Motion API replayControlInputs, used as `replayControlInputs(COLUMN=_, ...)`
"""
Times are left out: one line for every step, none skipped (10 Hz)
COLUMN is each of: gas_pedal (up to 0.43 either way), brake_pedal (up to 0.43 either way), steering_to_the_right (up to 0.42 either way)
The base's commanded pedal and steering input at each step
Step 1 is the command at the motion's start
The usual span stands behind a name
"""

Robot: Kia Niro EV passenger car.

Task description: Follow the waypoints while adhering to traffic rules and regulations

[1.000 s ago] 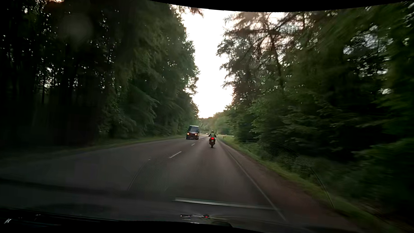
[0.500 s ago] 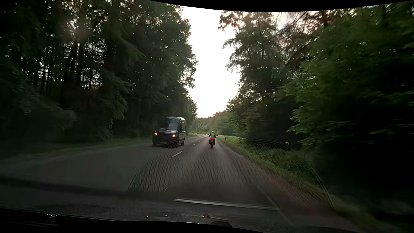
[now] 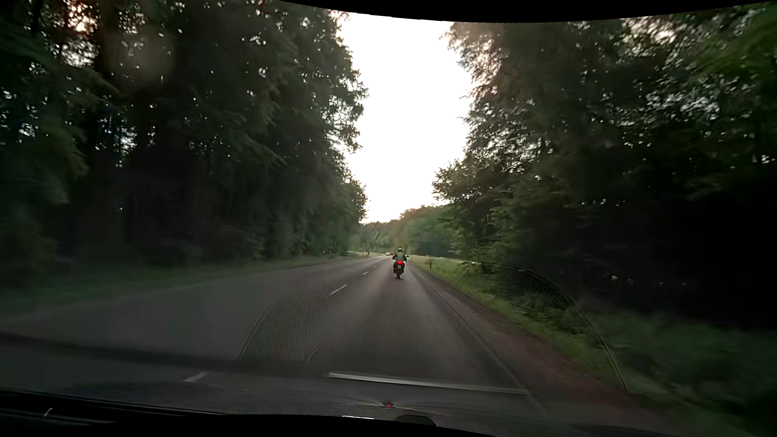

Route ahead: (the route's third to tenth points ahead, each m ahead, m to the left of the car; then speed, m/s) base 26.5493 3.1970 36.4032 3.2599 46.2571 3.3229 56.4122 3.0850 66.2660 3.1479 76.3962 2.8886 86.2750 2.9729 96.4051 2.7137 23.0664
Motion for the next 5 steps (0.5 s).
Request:
replayControlInputs(gas_pedal=0.319, brake_pedal=0.0, steering_to_the_right=-0.002)
replayControlInputs(gas_pedal=0.319, brake_pedal=0.0, steering_to_the_right=-0.002)
replayControlInputs(gas_pedal=0.331, brake_pedal=0.0, steering_to_the_right=-0.002)
replayControlInputs(gas_pedal=0.331, brake_pedal=0.0, steering_to_the_right=-0.002)
replayControlInputs(gas_pedal=0.339, brake_pedal=0.0, steering_to_the_right=-0.002)
